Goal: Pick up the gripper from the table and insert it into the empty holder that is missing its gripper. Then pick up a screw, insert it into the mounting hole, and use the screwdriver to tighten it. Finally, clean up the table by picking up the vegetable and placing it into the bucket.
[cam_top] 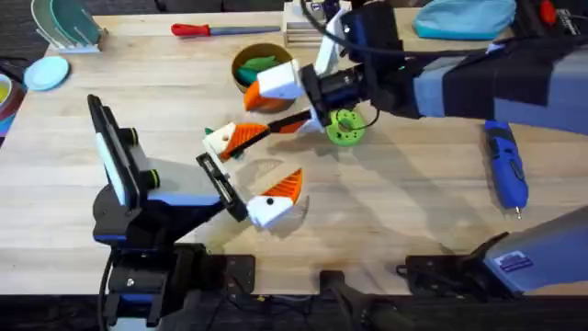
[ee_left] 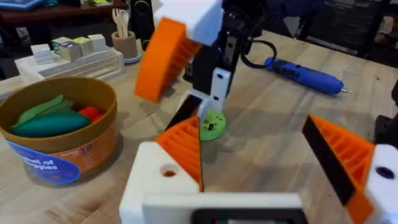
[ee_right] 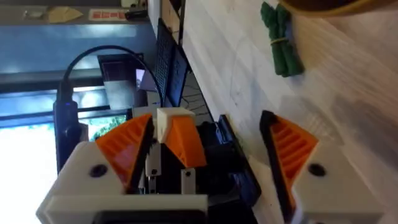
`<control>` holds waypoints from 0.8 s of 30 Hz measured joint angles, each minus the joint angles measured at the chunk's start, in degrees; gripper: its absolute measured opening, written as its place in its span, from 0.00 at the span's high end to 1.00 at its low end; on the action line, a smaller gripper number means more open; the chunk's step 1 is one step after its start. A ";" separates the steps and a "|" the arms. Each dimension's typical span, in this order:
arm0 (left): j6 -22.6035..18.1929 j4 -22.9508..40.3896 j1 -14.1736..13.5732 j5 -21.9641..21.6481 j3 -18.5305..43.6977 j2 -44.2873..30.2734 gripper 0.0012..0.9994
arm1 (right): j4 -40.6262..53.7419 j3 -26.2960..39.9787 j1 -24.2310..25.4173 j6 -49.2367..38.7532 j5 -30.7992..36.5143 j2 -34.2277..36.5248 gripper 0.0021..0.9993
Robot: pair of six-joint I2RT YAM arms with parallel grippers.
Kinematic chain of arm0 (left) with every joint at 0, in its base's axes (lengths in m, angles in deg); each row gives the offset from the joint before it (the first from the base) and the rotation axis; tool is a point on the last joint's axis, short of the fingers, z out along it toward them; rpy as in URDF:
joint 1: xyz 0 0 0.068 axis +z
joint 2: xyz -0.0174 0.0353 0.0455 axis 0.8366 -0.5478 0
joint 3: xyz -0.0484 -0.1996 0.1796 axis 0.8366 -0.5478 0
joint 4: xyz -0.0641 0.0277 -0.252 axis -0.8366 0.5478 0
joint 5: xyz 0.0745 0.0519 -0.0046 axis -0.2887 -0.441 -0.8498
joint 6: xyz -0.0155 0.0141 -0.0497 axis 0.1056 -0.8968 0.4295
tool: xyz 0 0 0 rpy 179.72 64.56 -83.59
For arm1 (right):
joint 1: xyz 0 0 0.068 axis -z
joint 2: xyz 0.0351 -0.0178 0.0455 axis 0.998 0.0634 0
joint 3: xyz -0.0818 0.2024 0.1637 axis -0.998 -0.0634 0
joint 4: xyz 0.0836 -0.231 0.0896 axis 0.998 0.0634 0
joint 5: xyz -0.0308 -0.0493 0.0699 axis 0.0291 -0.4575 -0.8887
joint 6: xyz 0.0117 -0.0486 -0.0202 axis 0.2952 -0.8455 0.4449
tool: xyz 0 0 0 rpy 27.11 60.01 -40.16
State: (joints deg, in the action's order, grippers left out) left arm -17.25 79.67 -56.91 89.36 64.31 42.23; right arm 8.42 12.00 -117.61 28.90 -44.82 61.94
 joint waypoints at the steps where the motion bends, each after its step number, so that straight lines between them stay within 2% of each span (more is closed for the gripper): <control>1: 0.00 0.00 0.00 0.08 0.00 0.00 0.01 | 0.01 0.00 0.70 -0.17 0.00 -0.02 0.01; 9: 0.00 0.02 0.00 0.24 0.00 0.00 0.01 | 0.12 0.00 6.38 -2.68 -1.09 -0.02 0.01; 18: 0.00 0.04 0.00 0.28 0.00 0.00 0.01 | 1.59 0.00 8.29 -10.15 2.34 -0.68 0.01; 21: 0.00 0.04 0.00 0.28 0.00 0.00 0.01 | 5.95 0.00 8.70 -14.04 5.18 -2.99 0.01; 24: -0.02 0.04 0.00 0.30 0.00 0.00 0.01 | 14.30 0.23 8.94 -19.03 8.31 -5.86 0.01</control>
State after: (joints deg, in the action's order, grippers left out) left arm -17.27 79.71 -56.91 89.66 64.31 42.23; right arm 22.71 12.23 -108.67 9.87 -36.50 56.09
